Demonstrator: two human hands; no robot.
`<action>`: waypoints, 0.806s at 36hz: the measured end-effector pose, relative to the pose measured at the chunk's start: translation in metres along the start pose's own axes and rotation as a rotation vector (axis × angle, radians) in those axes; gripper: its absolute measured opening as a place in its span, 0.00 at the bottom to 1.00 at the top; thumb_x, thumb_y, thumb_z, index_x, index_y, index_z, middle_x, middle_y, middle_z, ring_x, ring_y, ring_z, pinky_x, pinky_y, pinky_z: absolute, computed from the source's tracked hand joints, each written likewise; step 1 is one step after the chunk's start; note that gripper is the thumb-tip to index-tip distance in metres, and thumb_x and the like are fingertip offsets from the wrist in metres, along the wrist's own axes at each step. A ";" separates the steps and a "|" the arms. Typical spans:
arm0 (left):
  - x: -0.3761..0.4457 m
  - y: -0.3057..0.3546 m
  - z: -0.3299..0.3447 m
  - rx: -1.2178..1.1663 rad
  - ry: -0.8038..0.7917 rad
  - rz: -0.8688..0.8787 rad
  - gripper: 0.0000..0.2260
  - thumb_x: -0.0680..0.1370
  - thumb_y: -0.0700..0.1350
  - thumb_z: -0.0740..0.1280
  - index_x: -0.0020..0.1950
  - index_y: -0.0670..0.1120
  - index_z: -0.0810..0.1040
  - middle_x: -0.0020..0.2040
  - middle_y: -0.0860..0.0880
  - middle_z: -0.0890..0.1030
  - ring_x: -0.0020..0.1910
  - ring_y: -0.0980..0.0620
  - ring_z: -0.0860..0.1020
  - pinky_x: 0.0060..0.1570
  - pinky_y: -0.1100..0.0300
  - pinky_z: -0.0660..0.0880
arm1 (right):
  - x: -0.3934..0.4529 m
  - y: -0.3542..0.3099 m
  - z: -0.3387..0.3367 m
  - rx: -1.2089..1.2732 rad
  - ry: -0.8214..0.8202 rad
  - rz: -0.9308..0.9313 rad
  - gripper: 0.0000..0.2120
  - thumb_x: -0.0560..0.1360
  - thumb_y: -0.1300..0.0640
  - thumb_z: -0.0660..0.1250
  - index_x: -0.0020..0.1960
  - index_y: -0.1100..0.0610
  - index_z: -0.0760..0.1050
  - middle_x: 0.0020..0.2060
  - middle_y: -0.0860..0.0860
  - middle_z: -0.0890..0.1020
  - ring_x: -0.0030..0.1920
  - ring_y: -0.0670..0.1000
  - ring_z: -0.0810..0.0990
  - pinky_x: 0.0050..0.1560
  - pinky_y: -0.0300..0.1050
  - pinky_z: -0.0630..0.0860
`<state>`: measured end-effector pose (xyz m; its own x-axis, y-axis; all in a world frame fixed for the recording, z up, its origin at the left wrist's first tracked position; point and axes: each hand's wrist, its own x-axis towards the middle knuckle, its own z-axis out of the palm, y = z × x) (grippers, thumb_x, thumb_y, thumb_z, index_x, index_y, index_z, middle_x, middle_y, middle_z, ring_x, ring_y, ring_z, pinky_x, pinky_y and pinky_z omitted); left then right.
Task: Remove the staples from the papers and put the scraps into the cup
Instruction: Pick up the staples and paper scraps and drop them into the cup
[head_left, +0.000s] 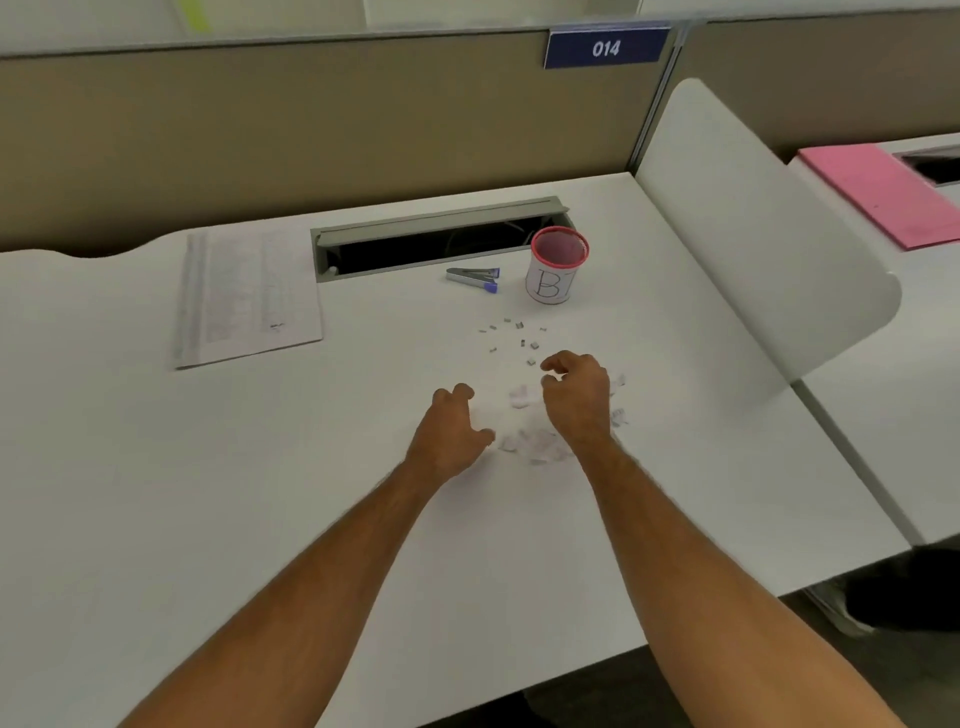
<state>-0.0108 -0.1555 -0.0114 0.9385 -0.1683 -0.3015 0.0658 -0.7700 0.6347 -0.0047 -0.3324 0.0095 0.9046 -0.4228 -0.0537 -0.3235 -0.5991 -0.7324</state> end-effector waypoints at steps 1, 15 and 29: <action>0.001 0.003 0.003 0.033 -0.035 -0.013 0.35 0.72 0.56 0.75 0.73 0.47 0.65 0.67 0.42 0.69 0.60 0.42 0.77 0.55 0.54 0.74 | 0.004 0.005 -0.006 -0.010 0.001 0.001 0.14 0.73 0.66 0.64 0.53 0.55 0.82 0.55 0.56 0.81 0.59 0.57 0.77 0.57 0.48 0.77; 0.000 0.044 0.054 0.196 -0.149 -0.089 0.52 0.64 0.59 0.81 0.76 0.44 0.55 0.68 0.41 0.61 0.50 0.44 0.77 0.47 0.57 0.74 | 0.059 0.082 -0.069 -0.150 -0.175 0.192 0.28 0.72 0.64 0.61 0.71 0.51 0.72 0.66 0.60 0.70 0.67 0.62 0.72 0.66 0.56 0.74; 0.012 0.039 0.055 0.079 -0.031 -0.055 0.35 0.72 0.50 0.75 0.74 0.45 0.62 0.62 0.45 0.63 0.46 0.49 0.74 0.48 0.62 0.71 | 0.071 0.077 -0.046 -0.238 -0.335 -0.052 0.21 0.75 0.64 0.62 0.64 0.50 0.80 0.60 0.58 0.73 0.61 0.61 0.75 0.61 0.51 0.76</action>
<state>-0.0158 -0.2208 -0.0294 0.9232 -0.1426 -0.3569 0.0888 -0.8243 0.5591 0.0221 -0.4399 -0.0194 0.9489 -0.1667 -0.2681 -0.2949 -0.7710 -0.5644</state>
